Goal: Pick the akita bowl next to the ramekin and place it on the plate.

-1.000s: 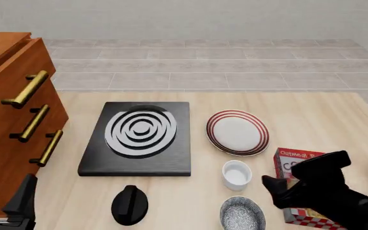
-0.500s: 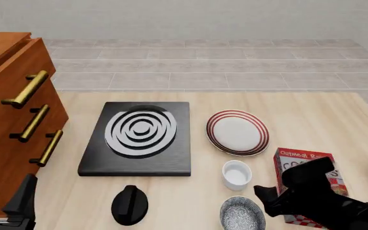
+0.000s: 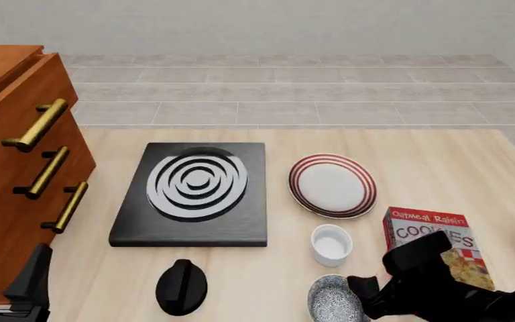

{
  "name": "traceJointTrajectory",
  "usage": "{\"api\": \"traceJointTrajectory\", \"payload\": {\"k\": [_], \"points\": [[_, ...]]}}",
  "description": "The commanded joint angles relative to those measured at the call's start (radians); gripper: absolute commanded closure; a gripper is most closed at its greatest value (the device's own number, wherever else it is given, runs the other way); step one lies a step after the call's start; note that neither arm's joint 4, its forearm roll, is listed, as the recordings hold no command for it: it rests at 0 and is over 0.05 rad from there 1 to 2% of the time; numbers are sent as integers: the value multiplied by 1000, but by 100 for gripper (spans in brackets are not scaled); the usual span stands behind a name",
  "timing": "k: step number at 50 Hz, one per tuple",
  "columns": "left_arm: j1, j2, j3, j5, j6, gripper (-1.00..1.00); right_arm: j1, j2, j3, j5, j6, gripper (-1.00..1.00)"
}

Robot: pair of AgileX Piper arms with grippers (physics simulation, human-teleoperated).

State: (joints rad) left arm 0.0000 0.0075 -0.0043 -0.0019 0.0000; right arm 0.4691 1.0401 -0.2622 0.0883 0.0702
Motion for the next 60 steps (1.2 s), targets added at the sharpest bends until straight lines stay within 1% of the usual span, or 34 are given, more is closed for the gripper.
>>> {"api": "traceJointTrajectory", "payload": {"k": [1, 24, 41, 60], "points": [[0, 0, 0, 0, 0, -100, 28, 39, 19, -34, 7, -100], [0, 0, 0, 0, 0, -100, 60, 105, 34, -98, 17, -100], [0, 0, 0, 0, 0, -100, 64, 143, 50, -141, 19, -100], [0, 0, 0, 0, 0, -100, 93, 217, 81, -227, 46, -100]]}}
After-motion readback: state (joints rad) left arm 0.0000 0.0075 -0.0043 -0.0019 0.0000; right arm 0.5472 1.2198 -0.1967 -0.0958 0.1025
